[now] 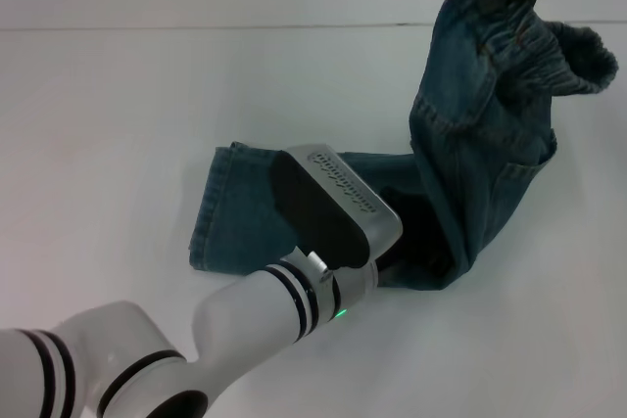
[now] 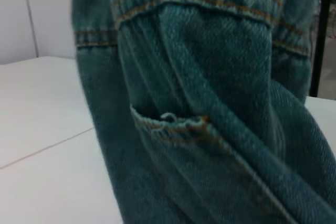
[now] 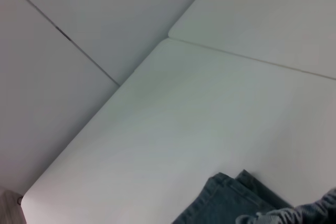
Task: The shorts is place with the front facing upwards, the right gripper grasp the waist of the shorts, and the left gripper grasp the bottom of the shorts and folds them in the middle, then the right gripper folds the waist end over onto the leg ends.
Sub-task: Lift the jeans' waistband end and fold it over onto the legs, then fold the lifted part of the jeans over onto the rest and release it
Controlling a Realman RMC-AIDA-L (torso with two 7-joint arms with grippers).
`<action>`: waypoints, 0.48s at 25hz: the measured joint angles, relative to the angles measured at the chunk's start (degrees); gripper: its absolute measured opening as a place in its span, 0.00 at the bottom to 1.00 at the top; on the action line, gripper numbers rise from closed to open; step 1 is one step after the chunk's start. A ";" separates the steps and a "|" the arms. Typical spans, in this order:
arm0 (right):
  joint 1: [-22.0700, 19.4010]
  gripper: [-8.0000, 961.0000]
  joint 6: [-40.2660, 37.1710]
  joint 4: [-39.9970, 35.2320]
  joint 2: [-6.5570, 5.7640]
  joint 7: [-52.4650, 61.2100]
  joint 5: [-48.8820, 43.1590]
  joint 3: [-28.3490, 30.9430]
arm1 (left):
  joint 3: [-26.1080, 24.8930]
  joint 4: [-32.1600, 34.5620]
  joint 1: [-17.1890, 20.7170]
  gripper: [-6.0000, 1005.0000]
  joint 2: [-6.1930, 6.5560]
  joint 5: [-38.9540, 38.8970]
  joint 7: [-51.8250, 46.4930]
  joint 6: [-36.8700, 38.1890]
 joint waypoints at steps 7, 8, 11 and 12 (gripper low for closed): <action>-2.06 0.10 0.01 0.53 -0.33 -0.82 0.21 -0.09 | -8.44 0.28 7.11 0.01 0.36 5.73 -0.66 1.55; -2.37 0.10 0.01 0.66 -0.39 -0.97 0.24 -0.02 | -9.77 0.35 8.01 0.01 0.35 7.20 -1.37 1.69; -3.46 0.10 0.02 0.83 -0.34 -1.44 0.33 0.24 | -12.48 1.23 9.33 0.01 0.37 10.61 -5.76 1.84; -3.82 0.10 0.02 0.97 -0.30 -1.68 0.35 0.30 | -12.92 1.74 9.41 0.01 0.42 11.40 -7.73 2.03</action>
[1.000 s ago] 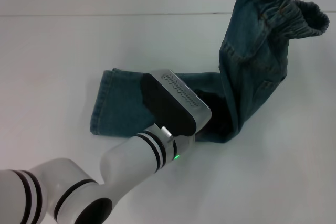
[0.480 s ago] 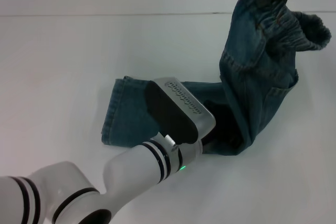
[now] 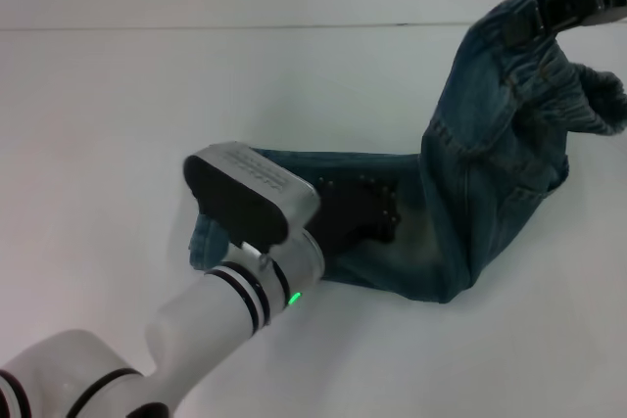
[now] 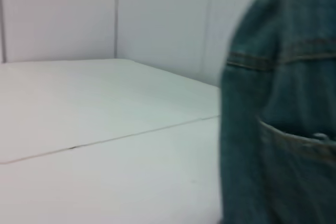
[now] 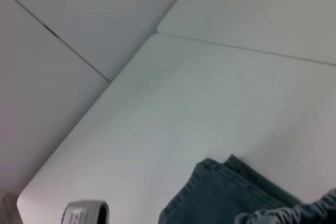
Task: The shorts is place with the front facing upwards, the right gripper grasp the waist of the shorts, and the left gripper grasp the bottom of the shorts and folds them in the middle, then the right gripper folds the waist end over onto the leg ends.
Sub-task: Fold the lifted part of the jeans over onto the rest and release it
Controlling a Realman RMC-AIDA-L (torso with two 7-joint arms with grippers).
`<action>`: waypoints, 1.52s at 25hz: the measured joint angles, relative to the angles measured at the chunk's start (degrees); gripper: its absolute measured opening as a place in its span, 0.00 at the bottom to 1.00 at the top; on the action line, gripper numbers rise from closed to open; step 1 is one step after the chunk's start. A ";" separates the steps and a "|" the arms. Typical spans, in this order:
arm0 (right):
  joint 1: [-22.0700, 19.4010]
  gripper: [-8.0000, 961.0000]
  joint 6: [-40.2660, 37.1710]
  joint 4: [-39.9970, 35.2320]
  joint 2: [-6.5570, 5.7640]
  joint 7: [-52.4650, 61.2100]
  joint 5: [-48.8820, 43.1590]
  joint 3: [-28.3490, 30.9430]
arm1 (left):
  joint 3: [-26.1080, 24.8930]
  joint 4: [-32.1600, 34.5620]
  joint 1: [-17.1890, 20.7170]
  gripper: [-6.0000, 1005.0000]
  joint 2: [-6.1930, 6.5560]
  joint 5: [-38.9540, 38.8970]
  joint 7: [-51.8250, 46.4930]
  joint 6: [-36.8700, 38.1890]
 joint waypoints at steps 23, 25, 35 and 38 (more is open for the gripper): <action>1.41 0.10 0.86 1.63 0.32 -2.45 -0.18 -1.63 | 18.38 53.78 3.47 0.03 8.65 16.63 -74.69 60.62; 2.21 0.10 1.44 2.20 0.41 -2.57 -0.23 -2.46 | 22.52 58.42 4.73 0.03 9.14 16.63 -77.73 66.32; 7.34 0.10 5.44 6.93 0.93 -3.35 -0.38 -9.58 | 34.70 72.43 8.98 0.04 7.03 16.89 -91.02 72.84; 8.95 0.10 6.26 7.27 1.60 -3.92 -0.59 -12.37 | 33.16 72.65 9.76 0.16 6.99 16.70 -90.94 72.60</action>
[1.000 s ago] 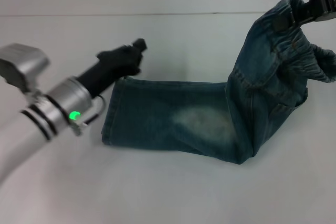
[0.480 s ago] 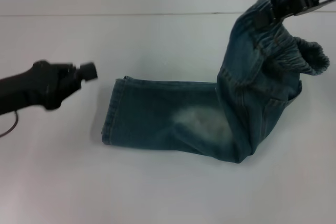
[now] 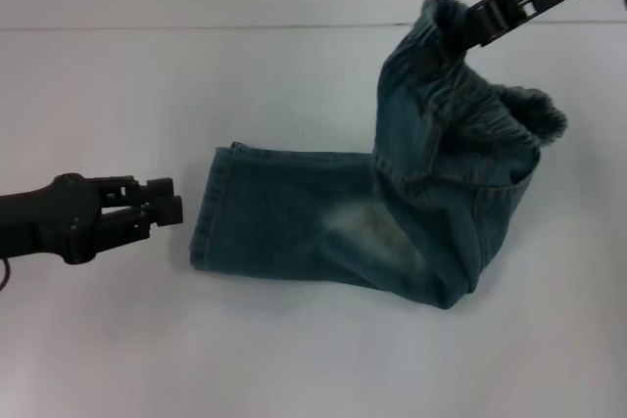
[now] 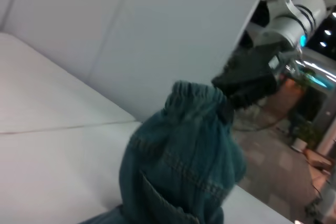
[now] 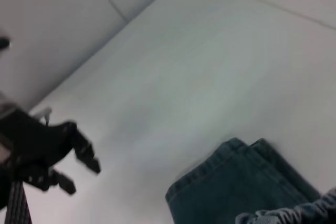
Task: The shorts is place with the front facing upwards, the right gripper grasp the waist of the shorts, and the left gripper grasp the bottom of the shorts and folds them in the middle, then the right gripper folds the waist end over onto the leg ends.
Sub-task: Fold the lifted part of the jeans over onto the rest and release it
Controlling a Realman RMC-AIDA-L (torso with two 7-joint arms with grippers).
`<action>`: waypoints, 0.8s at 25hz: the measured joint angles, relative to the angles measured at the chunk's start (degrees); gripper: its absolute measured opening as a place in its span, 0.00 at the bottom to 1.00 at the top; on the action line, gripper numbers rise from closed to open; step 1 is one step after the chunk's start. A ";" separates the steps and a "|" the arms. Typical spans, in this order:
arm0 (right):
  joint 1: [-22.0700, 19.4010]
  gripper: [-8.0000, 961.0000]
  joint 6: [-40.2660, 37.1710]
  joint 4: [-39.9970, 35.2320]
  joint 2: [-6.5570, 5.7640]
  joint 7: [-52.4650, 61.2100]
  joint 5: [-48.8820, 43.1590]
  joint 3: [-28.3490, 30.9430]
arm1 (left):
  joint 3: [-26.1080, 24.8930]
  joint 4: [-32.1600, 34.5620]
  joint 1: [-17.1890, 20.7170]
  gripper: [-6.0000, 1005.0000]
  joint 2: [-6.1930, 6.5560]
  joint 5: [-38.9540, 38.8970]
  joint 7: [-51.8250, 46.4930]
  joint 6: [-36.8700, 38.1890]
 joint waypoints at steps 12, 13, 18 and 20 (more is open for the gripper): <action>6.16 0.10 5.47 2.32 5.12 -4.19 -2.44 -10.04 | -2.91 1.56 0.87 0.65 0.33 0.09 -0.13 0.83; 6.91 0.10 6.18 3.12 5.65 -4.60 -3.28 -10.63 | -3.02 1.59 0.94 0.69 0.33 0.09 -0.13 0.88; 10.54 0.10 10.61 7.15 9.87 -6.39 -9.90 -12.00 | -3.25 1.67 1.30 0.75 0.35 -0.24 -0.16 0.86; 11.76 0.10 12.54 8.30 11.75 -6.81 -12.60 -12.32 | -3.24 1.69 1.35 0.78 0.29 -0.27 -0.17 0.61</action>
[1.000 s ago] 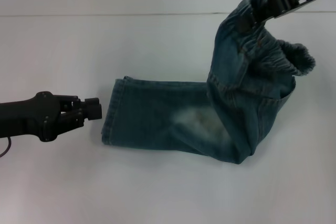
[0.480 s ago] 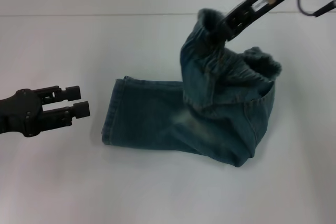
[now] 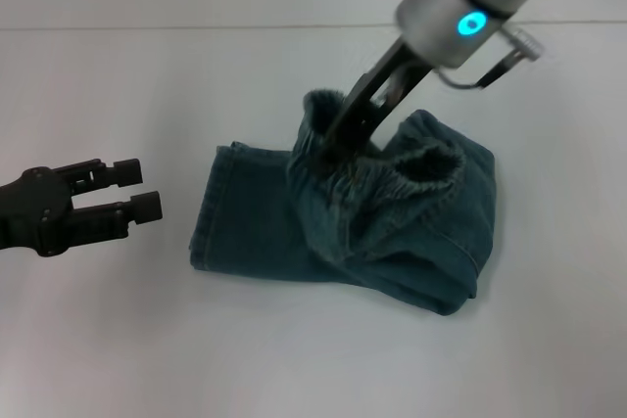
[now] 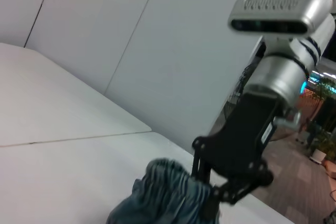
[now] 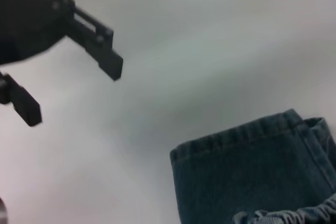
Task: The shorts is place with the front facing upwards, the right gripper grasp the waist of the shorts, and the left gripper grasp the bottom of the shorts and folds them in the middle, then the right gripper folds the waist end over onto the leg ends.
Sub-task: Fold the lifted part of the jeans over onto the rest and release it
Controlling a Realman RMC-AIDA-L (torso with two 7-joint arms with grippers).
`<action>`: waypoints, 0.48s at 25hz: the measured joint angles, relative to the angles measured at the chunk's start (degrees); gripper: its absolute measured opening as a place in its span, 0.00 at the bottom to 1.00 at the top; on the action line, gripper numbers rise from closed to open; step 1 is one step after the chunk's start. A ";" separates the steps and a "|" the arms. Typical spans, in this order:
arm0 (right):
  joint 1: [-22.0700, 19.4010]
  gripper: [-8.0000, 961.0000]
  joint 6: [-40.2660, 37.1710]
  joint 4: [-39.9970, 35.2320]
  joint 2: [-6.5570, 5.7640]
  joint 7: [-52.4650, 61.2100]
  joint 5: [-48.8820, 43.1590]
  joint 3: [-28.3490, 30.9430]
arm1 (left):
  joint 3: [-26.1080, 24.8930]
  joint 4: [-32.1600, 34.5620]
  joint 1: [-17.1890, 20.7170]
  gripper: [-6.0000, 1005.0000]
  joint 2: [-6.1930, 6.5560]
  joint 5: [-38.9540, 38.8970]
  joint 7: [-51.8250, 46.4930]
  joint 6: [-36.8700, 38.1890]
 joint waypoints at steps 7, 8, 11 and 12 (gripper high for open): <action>2.95 0.17 3.66 3.74 2.06 -1.39 -1.11 -1.77 | -1.36 -0.32 0.22 0.79 -0.09 -0.30 0.26 -0.37; 3.06 0.17 3.75 3.88 1.98 -1.45 -0.53 -1.78 | -1.39 -0.34 0.24 0.79 -0.10 -0.30 0.26 -0.38; 3.09 0.20 2.62 3.71 1.71 -1.73 1.54 -1.59 | -1.39 -0.40 0.31 0.79 -0.16 -0.32 0.31 -0.62; 3.08 0.23 2.20 3.51 1.65 -1.73 1.93 -1.46 | -1.38 -0.43 0.33 0.79 -0.19 -0.33 0.33 -0.74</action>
